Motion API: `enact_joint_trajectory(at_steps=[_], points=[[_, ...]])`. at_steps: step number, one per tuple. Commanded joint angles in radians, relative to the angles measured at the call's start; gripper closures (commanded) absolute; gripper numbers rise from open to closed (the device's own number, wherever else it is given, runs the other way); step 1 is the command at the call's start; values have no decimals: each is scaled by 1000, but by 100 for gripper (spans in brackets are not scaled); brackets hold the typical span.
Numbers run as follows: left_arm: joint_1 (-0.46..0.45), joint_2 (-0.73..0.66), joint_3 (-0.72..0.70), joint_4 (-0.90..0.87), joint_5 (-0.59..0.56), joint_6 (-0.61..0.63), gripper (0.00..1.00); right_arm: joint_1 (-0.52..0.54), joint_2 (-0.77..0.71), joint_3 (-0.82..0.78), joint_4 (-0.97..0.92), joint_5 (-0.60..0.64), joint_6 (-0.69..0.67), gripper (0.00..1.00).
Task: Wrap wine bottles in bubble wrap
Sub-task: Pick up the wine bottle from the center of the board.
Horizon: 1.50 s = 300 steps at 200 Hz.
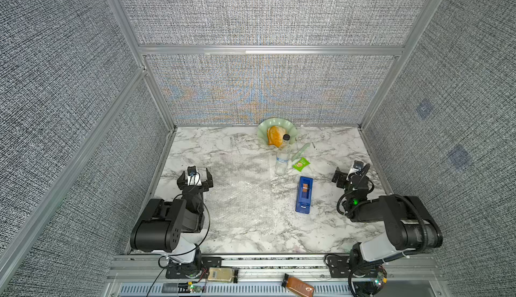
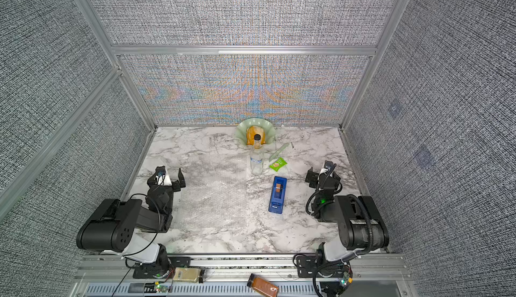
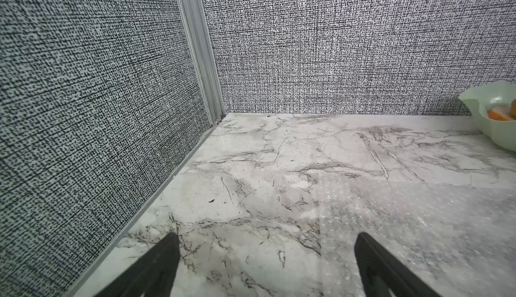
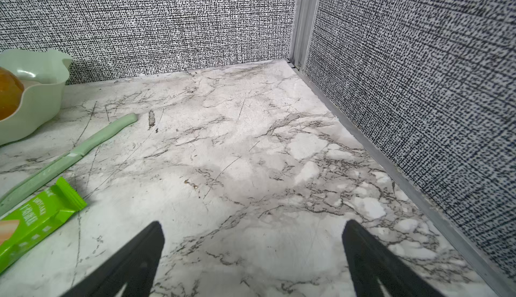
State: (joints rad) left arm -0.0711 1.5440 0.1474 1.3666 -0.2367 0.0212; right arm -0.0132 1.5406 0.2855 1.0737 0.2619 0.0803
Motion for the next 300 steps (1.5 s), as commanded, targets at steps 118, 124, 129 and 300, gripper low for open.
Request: enact_joint_trajectory(at_steps=[118, 124, 129, 300], points=[[-1, -3, 1, 35, -1, -3, 1, 0, 2, 3, 9, 11, 0, 1], [0, -3, 1, 35, -1, -3, 1, 0, 2, 4, 9, 11, -1, 1], [-1, -3, 1, 35, -1, -3, 1, 1, 2, 4, 9, 11, 0, 1], [-1, -5, -7, 51, -4, 2, 1, 2, -206, -45, -69, -105, -52, 1]])
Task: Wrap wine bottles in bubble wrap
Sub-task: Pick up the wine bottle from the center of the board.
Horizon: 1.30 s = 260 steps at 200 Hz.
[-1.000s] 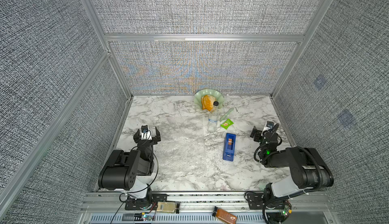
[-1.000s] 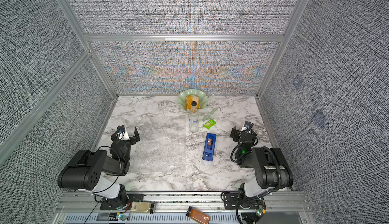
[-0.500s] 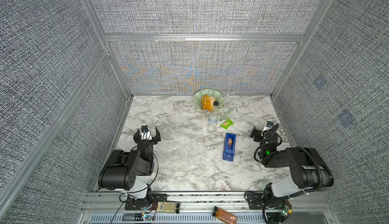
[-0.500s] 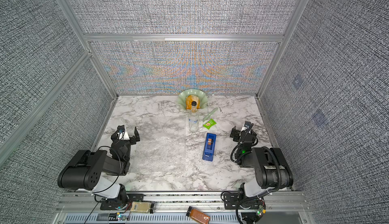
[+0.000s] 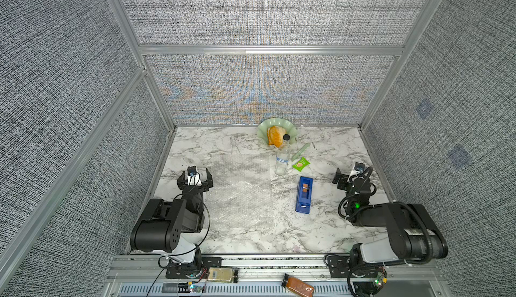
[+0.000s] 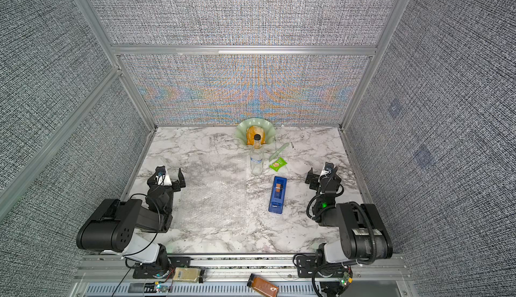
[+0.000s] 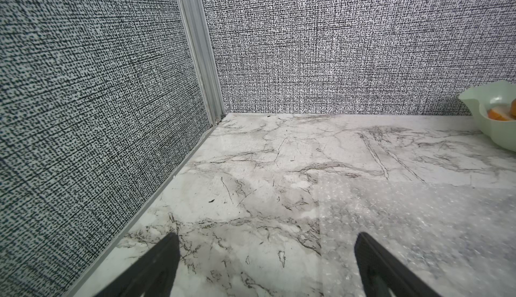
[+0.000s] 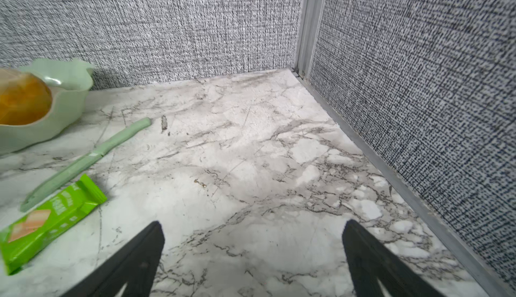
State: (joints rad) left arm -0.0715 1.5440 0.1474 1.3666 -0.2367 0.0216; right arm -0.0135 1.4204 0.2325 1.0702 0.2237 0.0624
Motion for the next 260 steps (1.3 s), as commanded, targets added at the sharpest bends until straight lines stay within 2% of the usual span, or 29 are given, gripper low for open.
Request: enact_joint_trajectory(at_steps=[1, 21, 37, 55, 82, 96, 112, 127, 164, 189, 202, 222, 242, 260], points=[[-1, -5, -8, 55, -3, 2, 1, 4, -93, 10, -76, -69, -35, 2], [-9, -77, -25, 33, 7, 18, 1, 17, -225, 124, -390, -105, -13, 7], [-15, -194, -5, -99, 22, 42, 1, 33, -271, 251, -632, -131, 13, 11], [-15, -329, 54, -295, 81, 50, 1, 60, -282, 363, -794, -158, 30, 12], [-17, -428, 178, -524, 137, -91, 1, 127, -238, 511, -957, -185, 41, 12], [-24, -441, 231, -588, 204, -193, 1, 176, -205, 570, -1014, -205, 40, 12], [-64, -418, 284, -598, 307, -254, 1, 217, -165, 616, -1049, -244, 59, 12], [-157, -383, 344, -623, 318, -264, 1, 232, -136, 633, -1044, -284, 108, 12], [-434, -262, 505, -723, 165, -247, 1, 231, -104, 619, -1007, -320, 229, 12], [-579, -188, 509, -583, 78, -129, 1, 230, -99, 603, -1002, -325, 239, 12], [-618, -139, 515, -507, 64, -107, 1, 230, -102, 590, -997, -328, 244, 12], [-656, -51, 615, -580, 128, -113, 1, 230, -110, 563, -977, -338, 240, 12], [-673, 27, 651, -542, 197, -123, 1, 231, -123, 547, -961, -340, 230, 12], [-683, 85, 689, -535, 196, -136, 1, 231, -138, 532, -961, -342, 214, 12]])
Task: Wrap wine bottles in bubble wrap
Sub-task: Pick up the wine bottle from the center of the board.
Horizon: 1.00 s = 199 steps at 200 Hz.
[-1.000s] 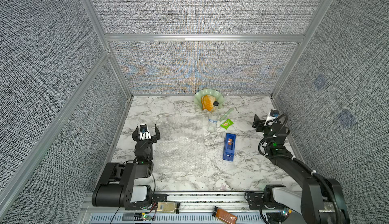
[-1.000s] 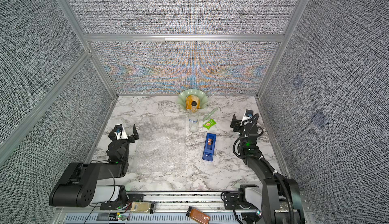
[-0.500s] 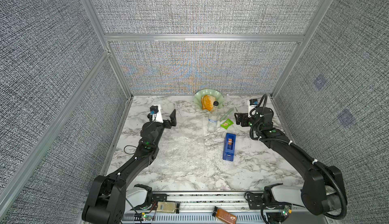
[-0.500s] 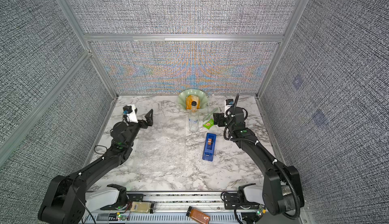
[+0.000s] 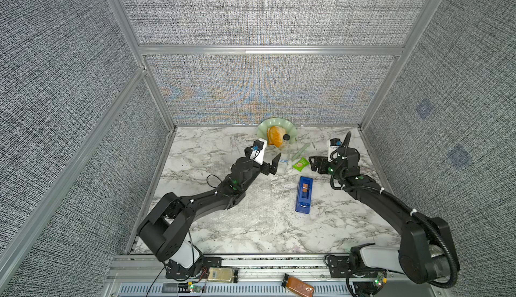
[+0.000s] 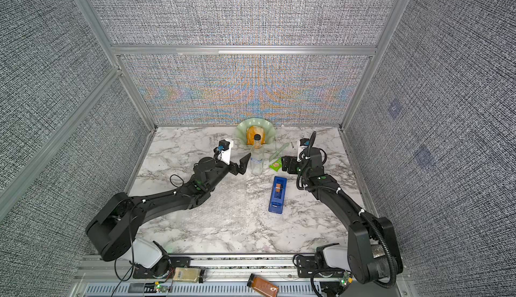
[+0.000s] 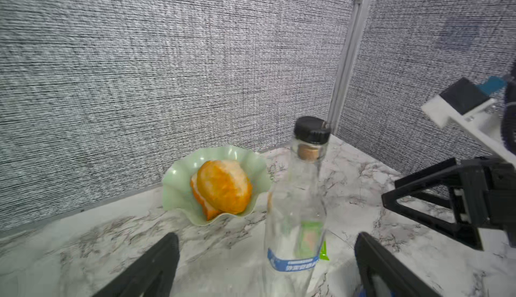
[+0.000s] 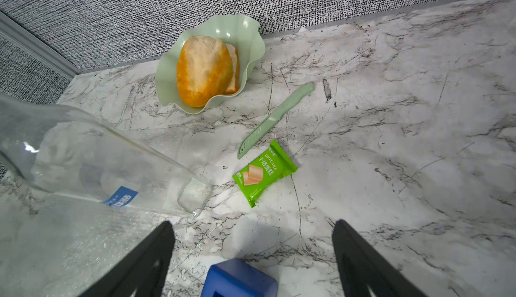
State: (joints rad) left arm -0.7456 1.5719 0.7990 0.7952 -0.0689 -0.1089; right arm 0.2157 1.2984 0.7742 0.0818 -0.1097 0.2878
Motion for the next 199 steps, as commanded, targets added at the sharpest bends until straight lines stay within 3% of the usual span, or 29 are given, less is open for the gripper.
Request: enact_joint_trajectory(at_steps=[1, 65, 125, 199], points=[[-9, 61, 41, 36, 28, -6, 1, 1, -17, -11, 27, -10, -13, 12], [-21, 238, 171, 30, 31, 14, 1, 0, -64, -50, 50, 4, -58, 11], [-37, 355, 232, 74, -67, -22, 1, -1, -58, -56, 73, -18, -66, 12], [-37, 412, 265, 179, -76, 4, 25, 8, -51, -65, 78, -77, -100, 11]])
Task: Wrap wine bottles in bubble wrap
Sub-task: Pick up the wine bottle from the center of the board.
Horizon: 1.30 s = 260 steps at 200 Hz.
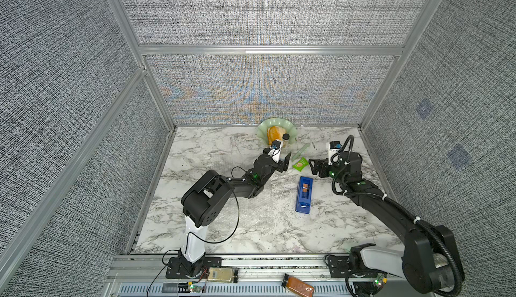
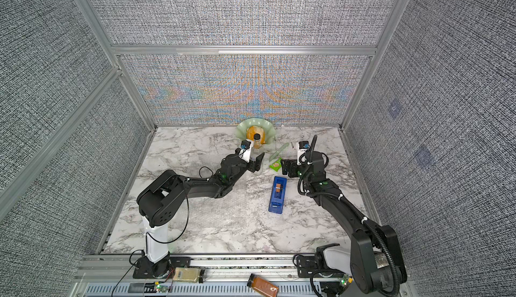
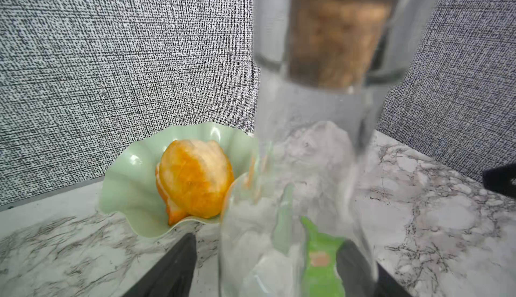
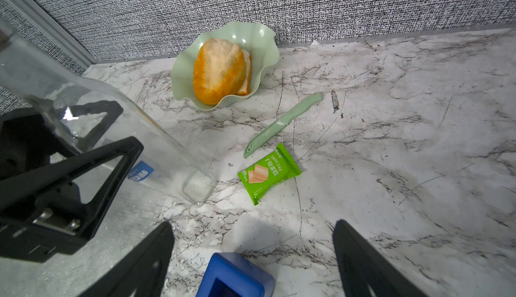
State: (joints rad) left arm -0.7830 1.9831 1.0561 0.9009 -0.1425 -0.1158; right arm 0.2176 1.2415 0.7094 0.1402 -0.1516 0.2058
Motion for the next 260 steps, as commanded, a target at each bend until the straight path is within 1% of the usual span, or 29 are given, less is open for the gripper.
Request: enact_joint_trajectory(at_steps=[1, 17, 25, 41, 65, 82, 112, 161, 190, 216, 241, 260], points=[[1, 1, 7, 75, -1, 11, 25, 6, 5, -1, 20, -35, -17, 11], [1, 1, -3, 95, 12, 18, 34, 14, 8, -5, 21, -48, -18, 11], [1, -3, -11, 105, 20, 19, 37, 18, 9, 0, 22, -54, -24, 11], [1, -22, -29, 127, 34, 12, 47, 36, 9, 2, 17, -57, -40, 11], [1, -55, -58, 161, 45, -10, 55, 61, 5, 2, 12, -51, -58, 11], [1, -77, -73, 179, 50, -31, 56, 76, 1, 3, 12, -51, -66, 12], [0, -107, -95, 210, 56, -67, 61, 103, 2, 7, 10, -46, -86, 11], [1, -158, -132, 217, 58, -141, 65, 154, -6, 10, 1, -58, -129, 11], [2, -223, -164, 164, 37, -224, 66, 192, -22, 15, -19, -49, -153, 11], [10, -284, -210, 154, 28, -309, 69, 230, -22, 30, -38, -43, -166, 11], [29, -343, -248, 118, 35, -422, 71, 283, -11, 53, -66, -49, -205, 11], [52, -392, -277, 69, 54, -521, 71, 336, 1, 63, -69, -50, -257, 8]])
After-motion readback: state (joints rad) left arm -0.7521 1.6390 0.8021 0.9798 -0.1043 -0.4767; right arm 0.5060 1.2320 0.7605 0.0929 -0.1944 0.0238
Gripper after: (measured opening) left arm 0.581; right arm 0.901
